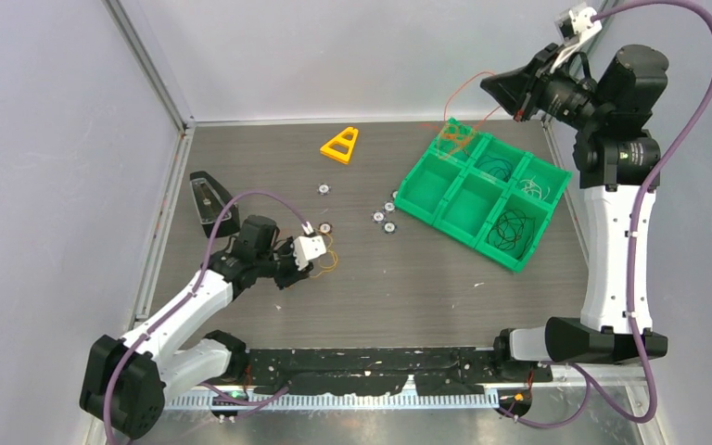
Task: Untangle the cables
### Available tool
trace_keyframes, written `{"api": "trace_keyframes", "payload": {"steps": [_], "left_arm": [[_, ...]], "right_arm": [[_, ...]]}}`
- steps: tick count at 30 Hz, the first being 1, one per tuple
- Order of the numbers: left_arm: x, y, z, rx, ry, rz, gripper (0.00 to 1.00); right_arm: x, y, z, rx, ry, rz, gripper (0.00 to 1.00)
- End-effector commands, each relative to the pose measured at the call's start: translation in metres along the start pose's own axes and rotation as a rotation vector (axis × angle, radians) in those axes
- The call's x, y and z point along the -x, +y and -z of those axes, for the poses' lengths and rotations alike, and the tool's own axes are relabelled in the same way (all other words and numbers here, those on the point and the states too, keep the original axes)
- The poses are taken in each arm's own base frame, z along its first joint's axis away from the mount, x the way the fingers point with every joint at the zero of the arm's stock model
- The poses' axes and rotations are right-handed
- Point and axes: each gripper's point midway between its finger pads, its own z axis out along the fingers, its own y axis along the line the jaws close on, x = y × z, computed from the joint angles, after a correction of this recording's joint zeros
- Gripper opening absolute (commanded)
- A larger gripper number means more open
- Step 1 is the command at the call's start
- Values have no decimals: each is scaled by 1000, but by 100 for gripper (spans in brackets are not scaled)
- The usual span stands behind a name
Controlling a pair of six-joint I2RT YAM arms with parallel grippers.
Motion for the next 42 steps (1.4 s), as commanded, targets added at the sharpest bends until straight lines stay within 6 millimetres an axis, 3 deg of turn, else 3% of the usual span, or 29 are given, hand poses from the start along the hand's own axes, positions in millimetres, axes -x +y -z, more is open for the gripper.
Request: {"api": "trace_keyframes", "payload": {"steps": [1,4,10,15,24,32,37,42], "left_arm": [[11,6,10,30,-11,10,37],[13,7,11,37,-11,26,39],[17,8,13,50,-22,53,55],[19,12,11,58,-21,66,57],[27,22,9,63,-12,88,59],[32,30,7,73,-3,118,60],[32,31,6,71,7,124,60],[34,33,5,73,6,129,61]], "right_arm": [[-15,2,6,4,24,62,5],[-44,-4,11,-27,96,45,5],[-112,-25,26,-134,271,61,6],[-160,-44,35,-200,385,72,6],[-234,-106,37,-402,604,9,5],[-300,-151,18,-456,737,-51,5],[-317,-182,1,-490,755,-27,5],[-345,-178,-14,-420,794,-27,5]]}}
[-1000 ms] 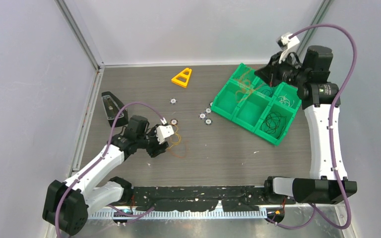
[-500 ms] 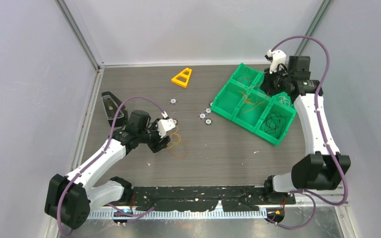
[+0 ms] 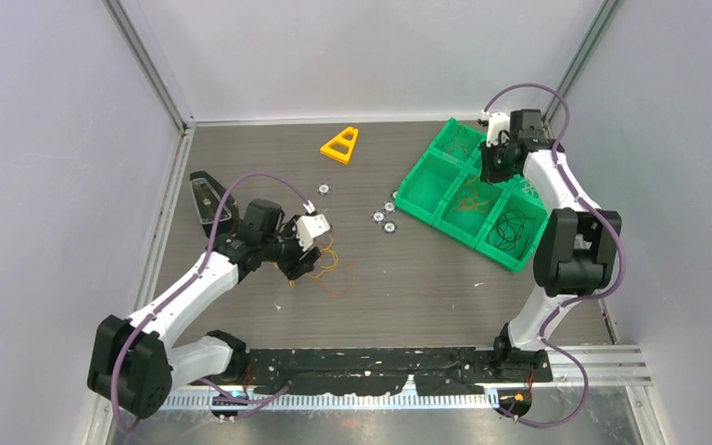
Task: Untangle the cables
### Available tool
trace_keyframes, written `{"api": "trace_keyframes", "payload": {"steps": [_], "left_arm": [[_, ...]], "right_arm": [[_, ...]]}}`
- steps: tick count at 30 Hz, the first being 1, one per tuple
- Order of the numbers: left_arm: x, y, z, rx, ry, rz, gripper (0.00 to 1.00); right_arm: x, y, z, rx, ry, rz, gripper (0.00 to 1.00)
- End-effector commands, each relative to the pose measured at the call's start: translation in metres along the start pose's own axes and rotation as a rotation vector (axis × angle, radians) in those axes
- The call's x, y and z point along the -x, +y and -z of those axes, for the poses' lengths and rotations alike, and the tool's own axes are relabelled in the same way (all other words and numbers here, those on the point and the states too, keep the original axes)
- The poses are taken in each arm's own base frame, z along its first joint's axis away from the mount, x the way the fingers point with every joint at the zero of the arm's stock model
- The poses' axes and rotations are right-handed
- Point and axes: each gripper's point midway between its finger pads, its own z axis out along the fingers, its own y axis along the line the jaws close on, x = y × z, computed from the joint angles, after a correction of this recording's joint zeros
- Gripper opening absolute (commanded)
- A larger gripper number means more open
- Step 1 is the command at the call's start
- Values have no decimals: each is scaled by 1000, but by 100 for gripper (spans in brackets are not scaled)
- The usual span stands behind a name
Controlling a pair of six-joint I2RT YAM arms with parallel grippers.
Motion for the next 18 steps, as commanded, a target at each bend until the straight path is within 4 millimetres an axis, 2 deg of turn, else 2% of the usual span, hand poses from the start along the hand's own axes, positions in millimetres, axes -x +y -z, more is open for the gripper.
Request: {"api": "trace_keyframes", "payload": {"steps": [1,2,3,4,5,6,8,12,15,18], "left_arm": [[16,7,4,18,-31,5,61],[16,7,4,14,-28,5,61],[17,6,5,7,-26,3,62],[18,3,6,-9,-28,-3,63],[17,-3,8,-44,-27,-21,64],[16,-11,10,-84,-24,-41,64],[13,-24,14,-158,-25,-111,65],[-2,-47,15,-280,47,-272,62],[-9,-55,6,-314,96,-347,59],[-3,-63,-5,-347,92,-386,56]], "right_arm": [[35,6,0,1,-99,93,6],[32,12,-1,33,-88,93,9],[31,17,1,52,-85,99,24],[31,23,7,79,-83,100,33],[31,25,11,89,-86,106,48],[33,31,23,110,-99,121,59],[36,43,43,149,-129,140,72],[39,68,81,224,-187,162,84],[38,93,105,315,-219,150,86],[33,112,117,384,-228,115,86]]}}
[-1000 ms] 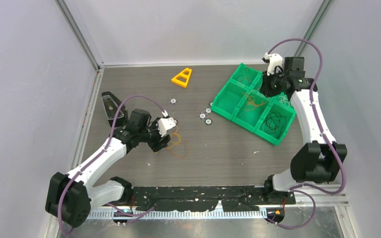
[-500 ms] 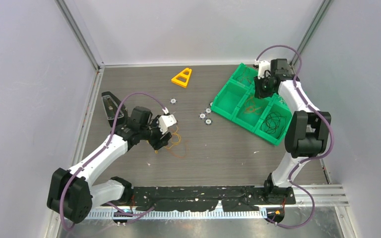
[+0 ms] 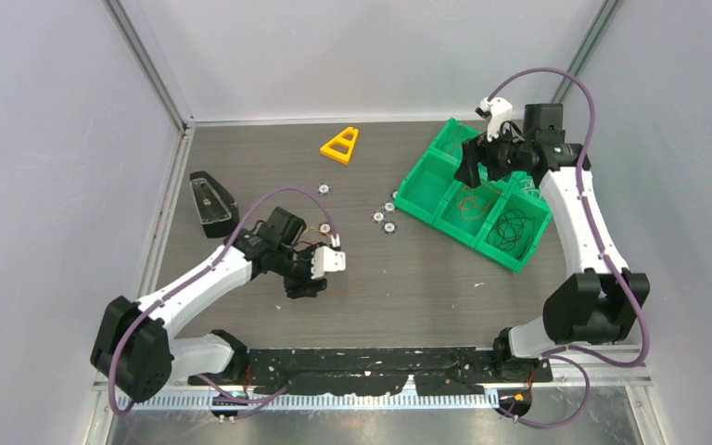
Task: Untangle the cables
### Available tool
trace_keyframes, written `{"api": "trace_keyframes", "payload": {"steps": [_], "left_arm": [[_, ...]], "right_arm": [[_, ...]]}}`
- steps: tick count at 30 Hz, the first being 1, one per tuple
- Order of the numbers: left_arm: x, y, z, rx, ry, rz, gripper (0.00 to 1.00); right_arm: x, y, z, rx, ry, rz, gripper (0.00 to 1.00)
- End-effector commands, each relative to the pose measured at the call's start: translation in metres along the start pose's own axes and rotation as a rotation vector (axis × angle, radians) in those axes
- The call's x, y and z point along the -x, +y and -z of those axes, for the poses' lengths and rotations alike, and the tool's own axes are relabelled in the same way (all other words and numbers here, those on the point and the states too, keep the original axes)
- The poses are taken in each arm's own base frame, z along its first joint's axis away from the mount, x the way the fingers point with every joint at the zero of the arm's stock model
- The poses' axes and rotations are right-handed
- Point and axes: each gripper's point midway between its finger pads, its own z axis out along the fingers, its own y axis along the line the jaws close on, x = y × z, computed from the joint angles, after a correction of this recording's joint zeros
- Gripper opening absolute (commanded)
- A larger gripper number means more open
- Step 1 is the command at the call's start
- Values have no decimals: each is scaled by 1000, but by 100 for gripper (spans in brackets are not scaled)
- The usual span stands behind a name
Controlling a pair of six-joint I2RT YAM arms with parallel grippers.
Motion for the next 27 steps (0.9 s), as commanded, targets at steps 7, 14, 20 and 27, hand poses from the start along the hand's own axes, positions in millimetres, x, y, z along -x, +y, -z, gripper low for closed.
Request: {"api": "trace_keyframes", "payload": {"steps": [7,14,20,27], "left_arm": [[24,16,-36,-25,85,-74,49],[15,54,9,125,68,138,51],[-36,76,54,244,145,292,64],[-105,83,39,218,367,299,65]], "right_arm": [[-18,60,14,195,-39,-99,85],[-21,67,16,216,-49,-117,84],[-19,93,10,293,-52,-74,83],[-21,130,-16,386,-26,-38,82]]}}
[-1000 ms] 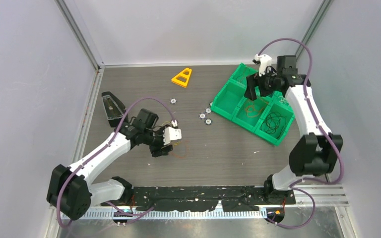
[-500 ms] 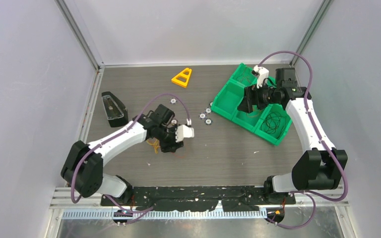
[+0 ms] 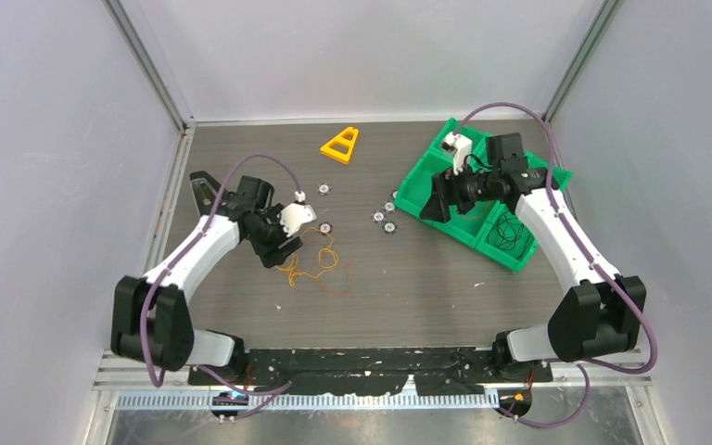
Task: Untangle the cables
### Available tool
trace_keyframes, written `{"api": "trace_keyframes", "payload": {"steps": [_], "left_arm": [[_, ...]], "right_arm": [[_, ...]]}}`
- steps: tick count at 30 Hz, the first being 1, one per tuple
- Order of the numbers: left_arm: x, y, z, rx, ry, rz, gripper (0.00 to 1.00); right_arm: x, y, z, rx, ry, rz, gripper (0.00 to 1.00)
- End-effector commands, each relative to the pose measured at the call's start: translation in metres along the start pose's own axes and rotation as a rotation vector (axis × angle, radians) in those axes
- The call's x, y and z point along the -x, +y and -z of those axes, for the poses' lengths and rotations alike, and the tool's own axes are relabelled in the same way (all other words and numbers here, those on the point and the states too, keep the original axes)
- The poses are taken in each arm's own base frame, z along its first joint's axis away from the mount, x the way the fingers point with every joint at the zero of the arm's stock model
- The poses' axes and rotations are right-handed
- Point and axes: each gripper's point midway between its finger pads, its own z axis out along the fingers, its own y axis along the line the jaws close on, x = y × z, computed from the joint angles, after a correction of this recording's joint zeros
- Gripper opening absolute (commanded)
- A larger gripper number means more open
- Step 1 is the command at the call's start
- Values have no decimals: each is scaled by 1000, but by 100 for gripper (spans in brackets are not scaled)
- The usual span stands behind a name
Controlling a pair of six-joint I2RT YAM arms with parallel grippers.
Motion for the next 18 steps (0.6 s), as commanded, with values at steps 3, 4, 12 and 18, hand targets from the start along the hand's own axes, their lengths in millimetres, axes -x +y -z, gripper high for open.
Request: {"api": "trace_keyframes", "payload": {"steps": [3,4,12,18], "left_arm": [[-29,12,-31,-31,142,-57,50],[-22,11,-29,-39,118,-44,44],[82,-38,90,-134,-309,34,0],[143,-48,179,-44,-617,123,0]], "right_arm": [[17,21,-24,74,-29,58,82],[21,22,-24,76,-36,65,81],[58,51,-22,157,-177,139,80],[111,126,-16,307,-408,301,98]]}}
